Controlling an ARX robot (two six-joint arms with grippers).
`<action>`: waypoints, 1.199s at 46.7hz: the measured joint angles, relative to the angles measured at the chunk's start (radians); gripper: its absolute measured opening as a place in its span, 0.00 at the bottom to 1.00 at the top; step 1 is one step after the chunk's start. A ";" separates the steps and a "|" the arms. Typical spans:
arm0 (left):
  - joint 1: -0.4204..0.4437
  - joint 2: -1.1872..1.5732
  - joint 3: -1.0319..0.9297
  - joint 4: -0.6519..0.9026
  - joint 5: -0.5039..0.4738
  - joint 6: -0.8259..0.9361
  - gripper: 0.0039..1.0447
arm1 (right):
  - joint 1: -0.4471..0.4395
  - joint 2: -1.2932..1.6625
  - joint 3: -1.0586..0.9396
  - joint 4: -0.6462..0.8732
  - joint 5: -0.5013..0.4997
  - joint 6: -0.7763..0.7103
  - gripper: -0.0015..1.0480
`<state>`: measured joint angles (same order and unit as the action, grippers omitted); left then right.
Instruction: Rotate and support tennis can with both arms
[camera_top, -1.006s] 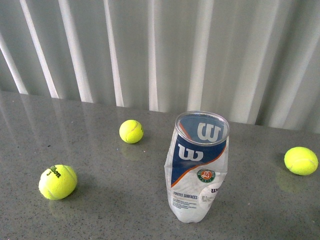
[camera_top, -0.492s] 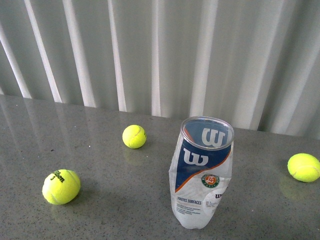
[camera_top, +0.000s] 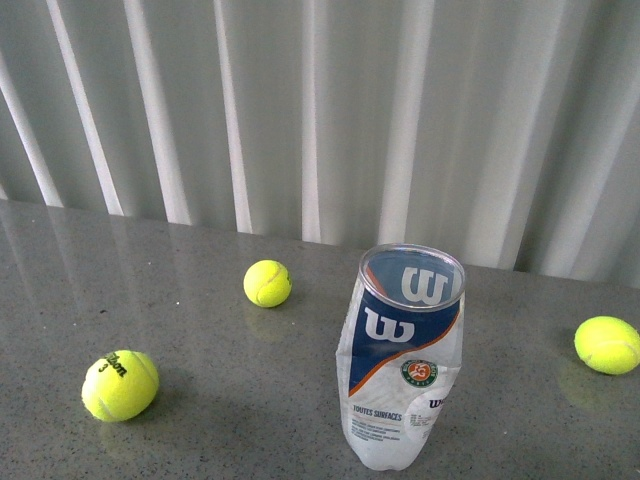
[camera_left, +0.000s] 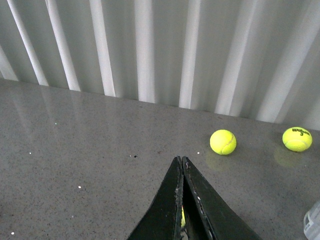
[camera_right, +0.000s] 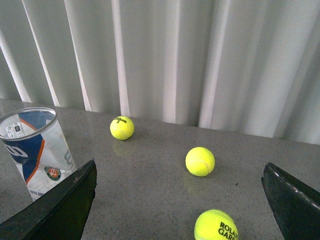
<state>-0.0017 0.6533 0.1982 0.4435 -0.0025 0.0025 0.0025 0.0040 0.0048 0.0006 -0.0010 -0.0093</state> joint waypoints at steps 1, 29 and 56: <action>0.000 -0.009 -0.008 0.000 0.002 0.000 0.03 | 0.000 0.000 0.000 0.000 0.000 0.000 0.93; 0.000 -0.275 -0.151 -0.116 0.002 -0.001 0.03 | 0.000 0.000 0.000 0.000 0.002 0.000 0.93; 0.000 -0.447 -0.174 -0.234 0.002 -0.002 0.03 | 0.000 0.000 0.000 0.000 0.002 0.000 0.93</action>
<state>-0.0017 0.2058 0.0242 0.2092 -0.0006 0.0002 0.0025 0.0040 0.0048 0.0006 0.0010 -0.0093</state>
